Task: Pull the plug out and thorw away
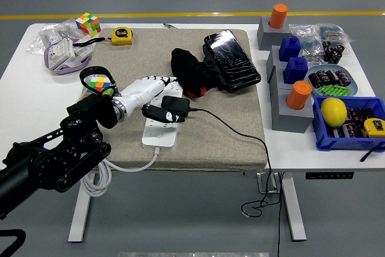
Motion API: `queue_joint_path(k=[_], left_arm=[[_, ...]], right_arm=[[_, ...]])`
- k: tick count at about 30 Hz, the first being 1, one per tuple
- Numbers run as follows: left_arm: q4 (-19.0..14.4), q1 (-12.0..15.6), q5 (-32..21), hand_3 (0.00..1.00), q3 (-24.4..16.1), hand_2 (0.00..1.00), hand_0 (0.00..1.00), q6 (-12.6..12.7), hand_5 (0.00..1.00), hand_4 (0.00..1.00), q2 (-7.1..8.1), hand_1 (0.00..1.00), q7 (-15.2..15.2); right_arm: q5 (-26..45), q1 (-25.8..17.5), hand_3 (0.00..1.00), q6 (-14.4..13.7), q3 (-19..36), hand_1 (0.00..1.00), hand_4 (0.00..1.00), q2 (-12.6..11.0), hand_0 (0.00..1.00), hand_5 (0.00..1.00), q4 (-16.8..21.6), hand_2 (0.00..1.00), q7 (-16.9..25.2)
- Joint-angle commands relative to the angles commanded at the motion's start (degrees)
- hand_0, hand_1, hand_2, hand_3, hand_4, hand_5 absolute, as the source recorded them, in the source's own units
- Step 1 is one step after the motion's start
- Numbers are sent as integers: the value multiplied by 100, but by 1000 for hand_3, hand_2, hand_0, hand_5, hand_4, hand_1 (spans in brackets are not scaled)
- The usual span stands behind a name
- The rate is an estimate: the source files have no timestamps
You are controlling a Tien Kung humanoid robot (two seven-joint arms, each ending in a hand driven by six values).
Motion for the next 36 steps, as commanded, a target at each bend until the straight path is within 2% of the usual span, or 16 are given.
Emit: queue_joint_path(k=[4,5,10,11,13,16,17,20,27,35,36], left_arm=[[138,-97,51,825,80,785,783,-82,292,971,-58,788,88],[169,-116,42,792,99,738,726,-106,241,943,-68,749,112],[329,-217,36,792,193,738,726,-231,241,943,-123,749,212],[350,-230,53,585,204,538,557,-242,3,730,-131,534,220],[416,-272,101,585,226,538,557,-290,3,730,-154,534,268],[477,-309,100,585,250,538,557,-234,3,730,-180,534,239],[491,-319,90,556,257,499,418,-205,2,684,-189,481,224],[531,-361,33,556,295,499,418,-93,2,684,-220,481,153],[619,-459,-89,554,398,496,406,-71,2,678,-280,475,159],[684,-526,-174,549,461,487,387,43,2,695,-323,464,34],[658,-528,-169,548,450,458,362,46,2,697,-317,431,1]], right_arm=[[21,15,571,-8,-25,649,973,-5,565,497,15,670,7],[23,18,571,-9,-28,650,972,-8,568,498,16,671,8],[9,16,571,-8,-37,650,972,-38,568,498,-5,671,-2],[8,16,571,-8,-39,650,972,-42,566,498,-8,670,-3],[15,19,571,-9,-60,650,972,-51,566,498,-4,670,-1],[28,27,571,-15,-83,650,972,-57,566,498,4,670,3],[29,29,571,-16,-89,650,972,-58,568,498,5,671,3],[33,31,571,-15,-112,650,972,-60,568,498,4,671,2],[39,36,571,-15,-117,650,972,-70,567,497,2,670,-3],[47,30,570,-11,-136,650,972,-72,566,497,1,670,-4],[50,28,571,-10,-138,650,972,-69,566,498,2,670,-3]])
